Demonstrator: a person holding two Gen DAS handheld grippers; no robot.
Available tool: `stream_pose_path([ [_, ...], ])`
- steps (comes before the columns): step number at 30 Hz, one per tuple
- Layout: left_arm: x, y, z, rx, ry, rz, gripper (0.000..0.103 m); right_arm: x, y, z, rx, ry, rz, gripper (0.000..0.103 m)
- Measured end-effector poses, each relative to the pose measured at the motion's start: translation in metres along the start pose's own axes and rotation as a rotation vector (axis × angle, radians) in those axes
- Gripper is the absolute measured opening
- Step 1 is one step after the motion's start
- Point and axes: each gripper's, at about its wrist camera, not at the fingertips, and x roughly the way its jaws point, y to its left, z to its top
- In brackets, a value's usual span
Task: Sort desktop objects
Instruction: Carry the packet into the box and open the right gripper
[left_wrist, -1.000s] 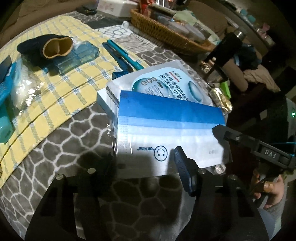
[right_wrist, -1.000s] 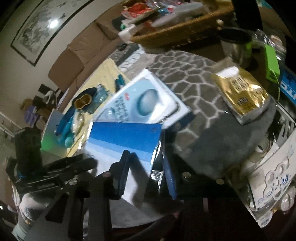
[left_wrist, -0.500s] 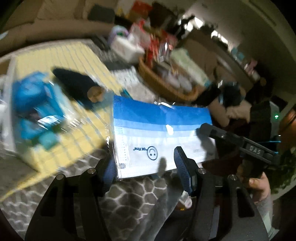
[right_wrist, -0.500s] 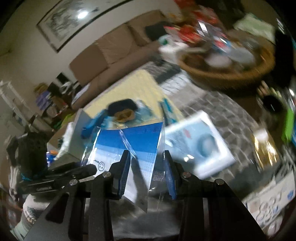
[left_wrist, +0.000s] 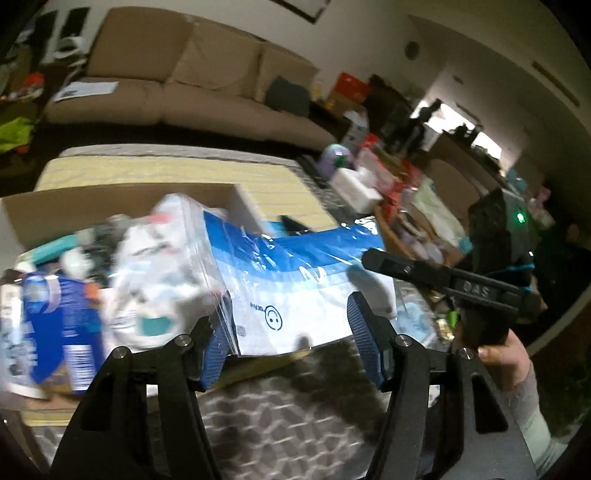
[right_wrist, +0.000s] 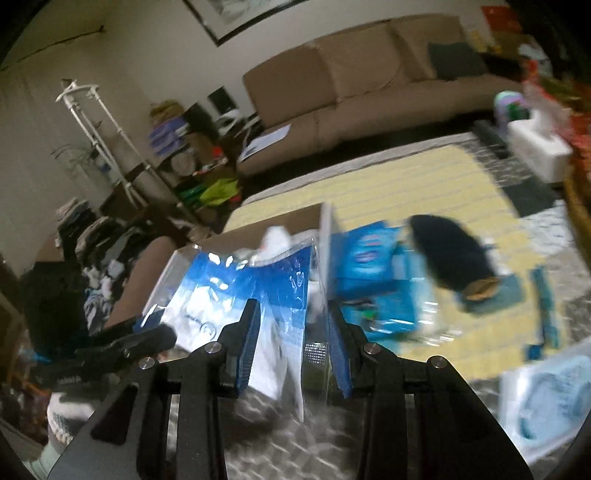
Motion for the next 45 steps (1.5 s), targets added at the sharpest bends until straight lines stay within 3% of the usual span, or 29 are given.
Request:
stream_pose_path([
  [6,0.013,0.057,-0.015,-0.015,0.045,0.076,0.056,0.077,0.018,-0.003,-0.013,0.083,-0.021,0.037],
  [12,0.036,0.066,-0.031,0.044,0.104,0.116,0.06,0.106,0.005,-0.008,-0.027,0.093,-0.094,0.037],
  [15,0.039,0.059,-0.039,0.113,0.109,0.161,0.069,0.105,-0.004,-0.011,-0.035,0.083,-0.102,0.036],
  [17,0.034,0.053,-0.041,0.151,0.088,0.196,0.087,0.102,-0.005,-0.011,-0.032,0.077,-0.087,0.04],
  [18,0.031,0.052,-0.042,0.165,0.075,0.209,0.091,0.098,-0.004,-0.012,-0.038,0.063,-0.094,0.052],
  [19,0.028,0.051,-0.042,0.173,0.067,0.22,0.093,0.093,-0.001,-0.011,-0.05,0.043,-0.107,0.059],
  [25,0.007,0.055,-0.032,0.145,0.013,0.224,0.093,0.068,0.023,-0.008,-0.16,-0.037,-0.133,0.063],
  [31,-0.016,0.065,-0.016,0.03,-0.107,0.062,0.091,0.066,0.023,-0.008,-0.138,-0.018,0.004,0.062],
  [33,-0.006,0.07,-0.015,0.005,-0.081,0.037,0.088,0.073,0.024,-0.011,-0.128,0.026,0.053,0.049],
  [34,0.0,0.073,-0.016,-0.005,-0.064,0.032,0.081,0.077,0.024,-0.013,-0.123,0.049,0.065,0.047],
  [39,0.031,0.08,-0.028,-0.036,0.043,0.043,0.079,0.104,0.018,-0.025,-0.106,0.16,0.021,0.043],
  [45,0.052,0.067,-0.043,0.018,0.132,0.096,0.079,0.116,0.015,-0.027,-0.13,0.177,-0.042,0.039],
])
